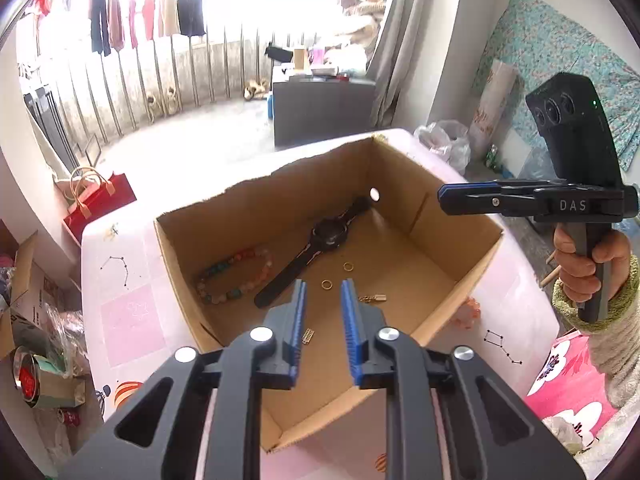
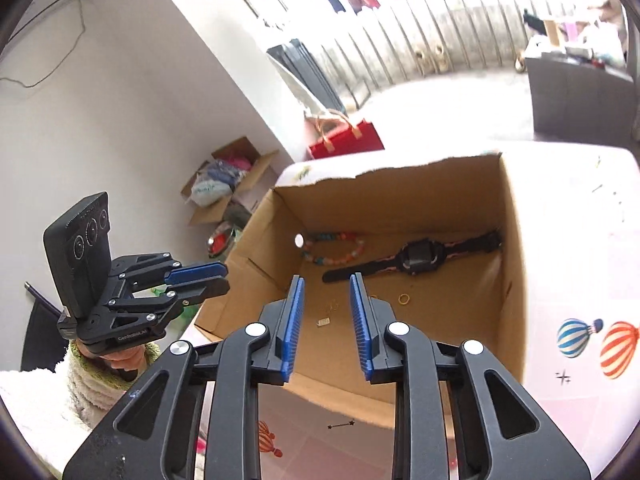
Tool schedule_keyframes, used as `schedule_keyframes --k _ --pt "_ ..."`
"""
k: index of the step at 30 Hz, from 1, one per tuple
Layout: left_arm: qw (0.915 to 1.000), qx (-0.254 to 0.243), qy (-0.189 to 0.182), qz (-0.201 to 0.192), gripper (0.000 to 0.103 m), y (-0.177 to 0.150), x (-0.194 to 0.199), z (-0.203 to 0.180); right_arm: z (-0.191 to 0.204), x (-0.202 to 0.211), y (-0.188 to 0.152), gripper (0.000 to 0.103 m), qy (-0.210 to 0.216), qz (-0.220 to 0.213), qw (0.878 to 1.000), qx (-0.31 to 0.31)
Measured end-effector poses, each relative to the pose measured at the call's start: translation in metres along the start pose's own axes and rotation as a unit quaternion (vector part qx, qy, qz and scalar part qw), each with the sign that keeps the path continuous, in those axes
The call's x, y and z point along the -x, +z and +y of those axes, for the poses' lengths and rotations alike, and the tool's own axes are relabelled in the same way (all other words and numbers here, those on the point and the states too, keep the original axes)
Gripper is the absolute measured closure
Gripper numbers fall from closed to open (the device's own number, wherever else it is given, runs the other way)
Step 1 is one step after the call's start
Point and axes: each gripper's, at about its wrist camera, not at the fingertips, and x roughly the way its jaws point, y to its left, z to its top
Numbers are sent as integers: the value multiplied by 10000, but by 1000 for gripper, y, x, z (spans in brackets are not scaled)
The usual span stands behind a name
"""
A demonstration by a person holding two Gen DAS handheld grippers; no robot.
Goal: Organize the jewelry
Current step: 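Withdraw both tools from the box back toward the bead bracelet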
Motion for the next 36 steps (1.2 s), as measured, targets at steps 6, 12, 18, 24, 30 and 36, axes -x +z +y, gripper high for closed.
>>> schedule_keyframes --k 6,12,18,24,30,36 --pt "9984 -68 -11 -560 45 -48 49 -23 15 69 -55 70 -370 -782 9962 66" --pt "9991 191 -305 -222 26 -94 32 -51 12 67 -118 71 -559 -699 9953 -368" --pt "9981 389 261 402 23 -120 -28 -73 -3 19 -151 73 -873 -260 9928 -784" --pt "9905 89 1121 792 23 -131 -68 -74 -5 -26 -146 83 -1364 103 9896 -450" --pt "9891 91 1173 882 22 -143 -82 -69 -3 -50 -136 84 -1760 315 9838 160" --pt "9908 492 903 878 18 -142 -89 -54 -4 -73 -121 92 -1926 472 9777 687"
